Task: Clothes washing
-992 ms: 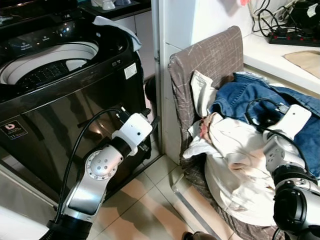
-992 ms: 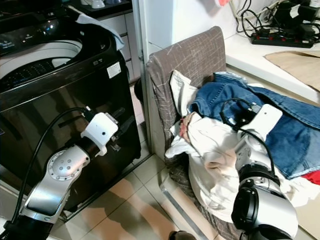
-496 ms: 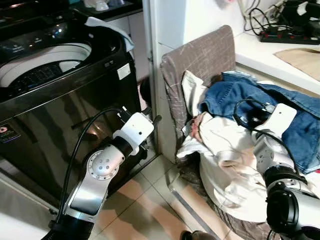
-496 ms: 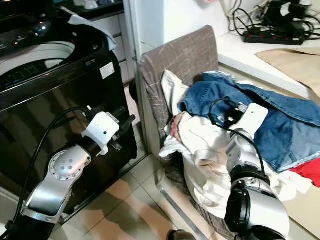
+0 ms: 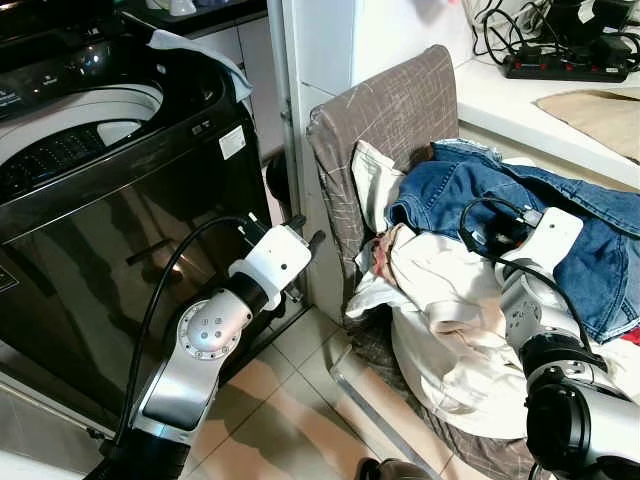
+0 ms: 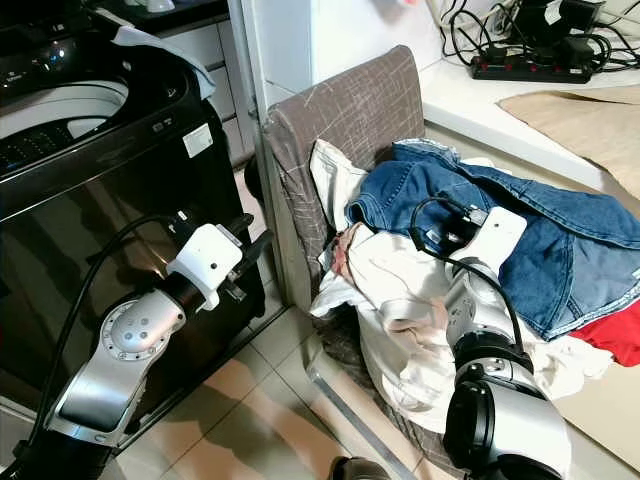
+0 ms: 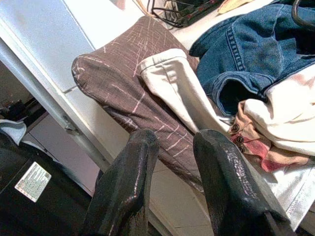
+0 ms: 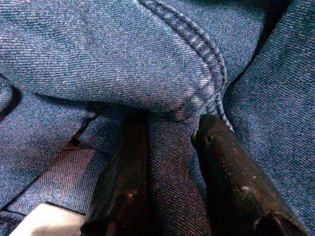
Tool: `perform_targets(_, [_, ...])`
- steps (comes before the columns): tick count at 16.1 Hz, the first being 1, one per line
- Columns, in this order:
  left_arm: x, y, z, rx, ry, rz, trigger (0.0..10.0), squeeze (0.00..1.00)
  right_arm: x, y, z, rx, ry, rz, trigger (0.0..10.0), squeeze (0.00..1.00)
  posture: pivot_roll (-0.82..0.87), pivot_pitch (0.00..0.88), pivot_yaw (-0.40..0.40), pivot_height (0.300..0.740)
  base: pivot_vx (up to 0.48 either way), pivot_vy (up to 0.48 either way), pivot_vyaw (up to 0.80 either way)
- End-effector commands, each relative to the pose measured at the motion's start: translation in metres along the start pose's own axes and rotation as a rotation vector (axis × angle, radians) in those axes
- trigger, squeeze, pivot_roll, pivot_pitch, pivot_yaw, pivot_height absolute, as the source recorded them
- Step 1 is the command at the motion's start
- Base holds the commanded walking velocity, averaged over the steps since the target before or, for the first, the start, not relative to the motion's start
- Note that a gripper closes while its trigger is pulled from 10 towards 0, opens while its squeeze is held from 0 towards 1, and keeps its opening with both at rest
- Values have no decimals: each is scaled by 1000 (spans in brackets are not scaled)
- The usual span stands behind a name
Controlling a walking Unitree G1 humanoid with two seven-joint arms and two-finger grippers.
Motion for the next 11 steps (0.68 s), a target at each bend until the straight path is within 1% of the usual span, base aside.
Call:
perform_targets(1, [2,-2,2,0,-15,3,10000,0,9,6,-29,112,7,47,0,0,-3,69,52,740,0,0,0])
perform_targets(2, [2,-2,2,-1,-15,4,10000,0,14,5,-20,73,19,64,0,0,-3,67,51,740,0,0,0])
perform_targets(3, [2,-2,2,-1,-16,6,10000,0,23,2,-5,0,48,97,0,0,-5,62,50,740,0,0,0])
perform_targets(4, [3,-3,2,-4,-16,9,10000,0,43,1,32,-171,121,170,0,0,-5,62,50,740,0,0,0])
perform_targets(5, [3,-3,3,-6,-16,10,10000,0,59,4,60,-307,195,228,0,0,-11,55,48,740,0,0,0])
perform_targets(6, [2,-4,3,-7,-15,10,10000,0,66,7,71,-366,233,256,0,0,-15,48,44,740,0,0,0])
perform_targets(8, [2,-5,3,-10,-14,11,10000,0,77,11,86,-445,282,296,0,0,-17,42,42,740,0,0,0])
perform_targets(9, [2,-6,3,-13,-13,13,10000,0,87,18,102,-527,323,339,0,0,-20,35,37,740,0,0,0])
perform_targets(11, [2,-7,3,-16,-12,17,10000,0,99,26,112,-587,336,386,0,0,-20,25,33,740,0,0,0])
Point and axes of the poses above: a point about 5 cm out from each wrist's last joint towards the gripper, its own y axis pointing back from the gripper into the wrist, its own z axis along the axis of the wrist's last joint, x = y × z, the point moved 1 cm from there along -y, pointing out of the wrist towards the gripper, and after that the axes turned 3 degrees about -y, right-handed, at the moved point
